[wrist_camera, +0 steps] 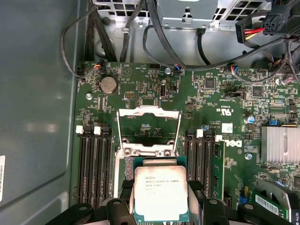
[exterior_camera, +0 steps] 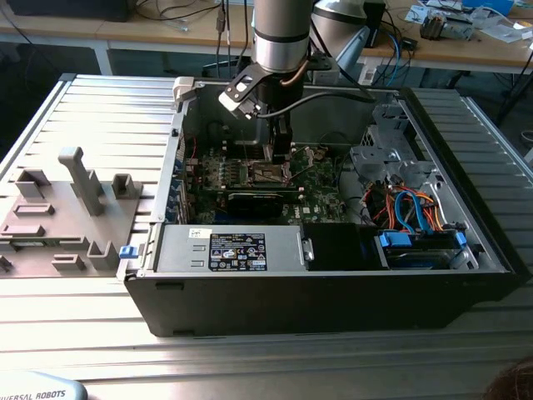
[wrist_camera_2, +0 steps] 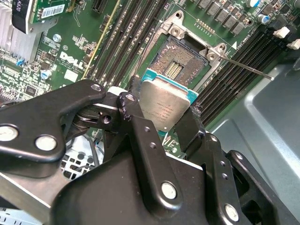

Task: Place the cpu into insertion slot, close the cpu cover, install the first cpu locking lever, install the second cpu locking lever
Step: 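Place the cpu into insertion slot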

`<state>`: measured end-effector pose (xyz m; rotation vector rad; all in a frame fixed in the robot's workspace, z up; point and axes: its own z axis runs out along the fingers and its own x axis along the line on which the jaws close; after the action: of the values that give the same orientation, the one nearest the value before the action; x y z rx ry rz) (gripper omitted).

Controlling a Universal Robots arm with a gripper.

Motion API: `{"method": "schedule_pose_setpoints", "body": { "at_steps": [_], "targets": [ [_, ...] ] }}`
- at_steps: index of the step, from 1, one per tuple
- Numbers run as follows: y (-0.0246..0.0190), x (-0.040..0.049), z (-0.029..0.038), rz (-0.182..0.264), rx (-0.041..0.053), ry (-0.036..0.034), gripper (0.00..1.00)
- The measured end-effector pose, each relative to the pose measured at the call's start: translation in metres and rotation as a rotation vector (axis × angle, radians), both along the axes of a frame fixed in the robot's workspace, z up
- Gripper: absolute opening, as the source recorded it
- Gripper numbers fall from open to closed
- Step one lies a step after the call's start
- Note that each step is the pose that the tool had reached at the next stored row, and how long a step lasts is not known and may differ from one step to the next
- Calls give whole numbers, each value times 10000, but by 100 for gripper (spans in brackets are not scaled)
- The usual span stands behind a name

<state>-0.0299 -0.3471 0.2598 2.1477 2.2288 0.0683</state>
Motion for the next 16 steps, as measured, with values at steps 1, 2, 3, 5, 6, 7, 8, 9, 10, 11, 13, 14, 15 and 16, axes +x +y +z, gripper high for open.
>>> {"method": "schedule_pose_setpoints", "body": {
  "at_steps": [1,2,3,5,6,7,8,9,10,11,13,14,15,16],
  "targets": [
    [0,0,-2,0,0,0,54],
    [0,0,-4,0,0,0,54],
    [0,0,-6,0,0,0,54],
    [0,0,-9,0,0,0,54],
    [0,0,-11,0,0,0,54],
    [0,0,-12,0,0,0,54],
    [0,0,-13,0,0,0,54],
    [0,0,-16,0,0,-1,54],
    [0,0,-17,0,0,0,54],
    [0,0,-18,0,0,0,54],
    [0,0,-21,1,0,0,54],
    [0,0,-23,0,1,0,54],
    [0,0,-25,0,1,0,54],
    [0,0,-27,0,1,-1,54]
  ]
}}
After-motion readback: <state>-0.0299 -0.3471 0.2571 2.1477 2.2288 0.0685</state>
